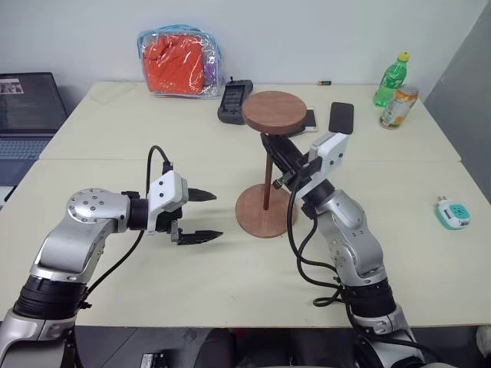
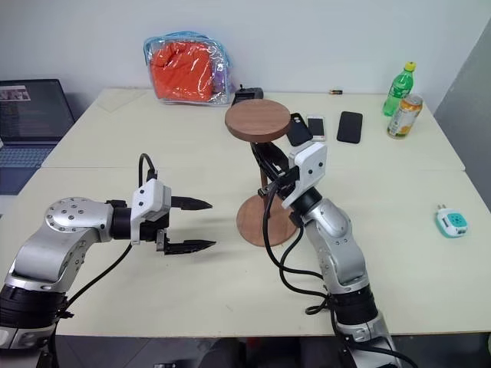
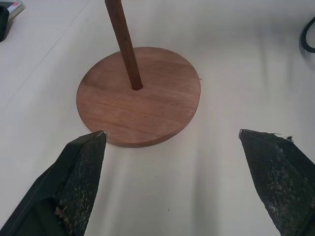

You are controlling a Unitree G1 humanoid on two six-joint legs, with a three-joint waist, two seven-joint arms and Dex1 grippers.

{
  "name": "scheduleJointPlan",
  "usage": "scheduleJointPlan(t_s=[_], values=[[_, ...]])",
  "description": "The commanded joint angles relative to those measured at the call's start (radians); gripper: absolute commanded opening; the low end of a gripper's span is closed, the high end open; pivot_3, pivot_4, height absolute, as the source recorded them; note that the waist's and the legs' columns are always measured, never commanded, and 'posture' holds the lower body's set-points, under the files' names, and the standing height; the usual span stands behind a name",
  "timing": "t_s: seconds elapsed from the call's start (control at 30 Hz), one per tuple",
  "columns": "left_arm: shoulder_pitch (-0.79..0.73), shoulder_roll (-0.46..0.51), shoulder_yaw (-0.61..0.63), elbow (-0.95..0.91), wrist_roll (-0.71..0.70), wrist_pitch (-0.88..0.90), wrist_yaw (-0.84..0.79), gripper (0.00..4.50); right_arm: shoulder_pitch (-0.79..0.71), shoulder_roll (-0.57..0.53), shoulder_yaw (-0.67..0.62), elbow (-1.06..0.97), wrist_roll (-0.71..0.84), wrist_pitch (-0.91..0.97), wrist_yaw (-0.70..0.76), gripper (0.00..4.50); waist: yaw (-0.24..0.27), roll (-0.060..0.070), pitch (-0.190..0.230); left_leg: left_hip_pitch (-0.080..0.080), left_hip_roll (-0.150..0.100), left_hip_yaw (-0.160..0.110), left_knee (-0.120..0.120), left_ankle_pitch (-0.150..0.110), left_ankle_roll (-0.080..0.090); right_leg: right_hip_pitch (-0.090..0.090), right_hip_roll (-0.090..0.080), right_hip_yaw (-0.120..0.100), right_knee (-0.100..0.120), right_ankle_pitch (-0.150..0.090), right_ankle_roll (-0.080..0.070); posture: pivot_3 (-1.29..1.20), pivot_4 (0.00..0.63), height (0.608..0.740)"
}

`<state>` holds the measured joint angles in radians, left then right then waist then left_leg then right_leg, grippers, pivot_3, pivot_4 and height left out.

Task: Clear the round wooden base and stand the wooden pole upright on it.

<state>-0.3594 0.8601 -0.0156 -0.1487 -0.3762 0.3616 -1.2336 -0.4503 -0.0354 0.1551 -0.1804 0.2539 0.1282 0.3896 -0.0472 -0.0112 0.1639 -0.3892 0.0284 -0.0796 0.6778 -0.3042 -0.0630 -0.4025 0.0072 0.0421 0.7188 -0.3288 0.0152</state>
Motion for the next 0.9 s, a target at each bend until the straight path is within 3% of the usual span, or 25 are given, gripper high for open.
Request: scheduleJointPlan(t_s=[0.03, 0.3, 0.47, 0.77, 0.8, 0.9], values=[[-0.014, 0.001, 0.002, -0.016, -0.001, -0.016, -0.003, 4.5, 0.066, -0.034, 0.016, 0.064, -0.043, 0.049, -0.005, 0.22, 0.0, 0.0, -0.001, 0.001, 0.0, 0.0, 0.0, 0.0, 0.0, 0.001, 0.0, 0.0, 0.0, 0.0, 0.0, 0.0, 0.15, 0.74], [-0.012, 0.0, 0.002, -0.022, -0.002, -0.011, 0.001, 4.5, 0.107, -0.051, 0.043, 0.05, -0.038, 0.103, -0.015, 0.22, 0.006, 0.0, -0.001, 0.025, 0.0, 0.0, -0.004, -0.001, 0.001, 0.025, 0.003, 0.0, -0.006, 0.0, 0.0, 0.0, 0.15, 0.74], [-0.015, -0.002, -0.001, -0.024, -0.002, -0.008, 0.004, 4.5, 0.102, -0.055, 0.03, 0.059, -0.019, 0.181, -0.031, 0.22, 0.008, -0.003, -0.005, 0.026, 0.0, 0.0, -0.007, -0.001, 0.001, 0.026, 0.003, 0.0, -0.007, -0.001, 0.0, 0.0, 0.15, 0.74], [-0.016, -0.009, -0.003, -0.027, 0.0, -0.008, 0.012, 4.5, 0.083, -0.047, 0.035, 0.029, -0.018, 0.15, -0.027, 0.22, 0.013, -0.005, -0.007, 0.028, 0.0, 0.0, -0.008, -0.001, 0.001, 0.028, 0.003, 0.0, -0.009, -0.001, 0.0, 0.0, 0.15, 0.74], [-0.017, -0.009, -0.003, -0.026, 0.001, -0.009, 0.012, 4.5, 0.08, -0.044, 0.032, 0.027, -0.021, 0.145, -0.034, 0.92, 0.013, -0.005, -0.007, 0.028, 0.0, 0.0, -0.008, -0.001, 0.001, 0.028, 0.003, 0.0, -0.009, -0.001, 0.0, 0.0, 0.15, 0.74], [-0.018, -0.008, -0.005, -0.025, 0.0, -0.01, 0.015, 4.5, 0.066, -0.04, 0.023, 0.003, -0.017, 0.137, -0.034, 1.59, 0.015, -0.003, -0.003, 0.027, 0.0, 0.0, -0.01, -0.001, 0.001, 0.026, 0.003, 0.0, -0.01, -0.001, 0.0, 0.0, 0.15, 0.74]])
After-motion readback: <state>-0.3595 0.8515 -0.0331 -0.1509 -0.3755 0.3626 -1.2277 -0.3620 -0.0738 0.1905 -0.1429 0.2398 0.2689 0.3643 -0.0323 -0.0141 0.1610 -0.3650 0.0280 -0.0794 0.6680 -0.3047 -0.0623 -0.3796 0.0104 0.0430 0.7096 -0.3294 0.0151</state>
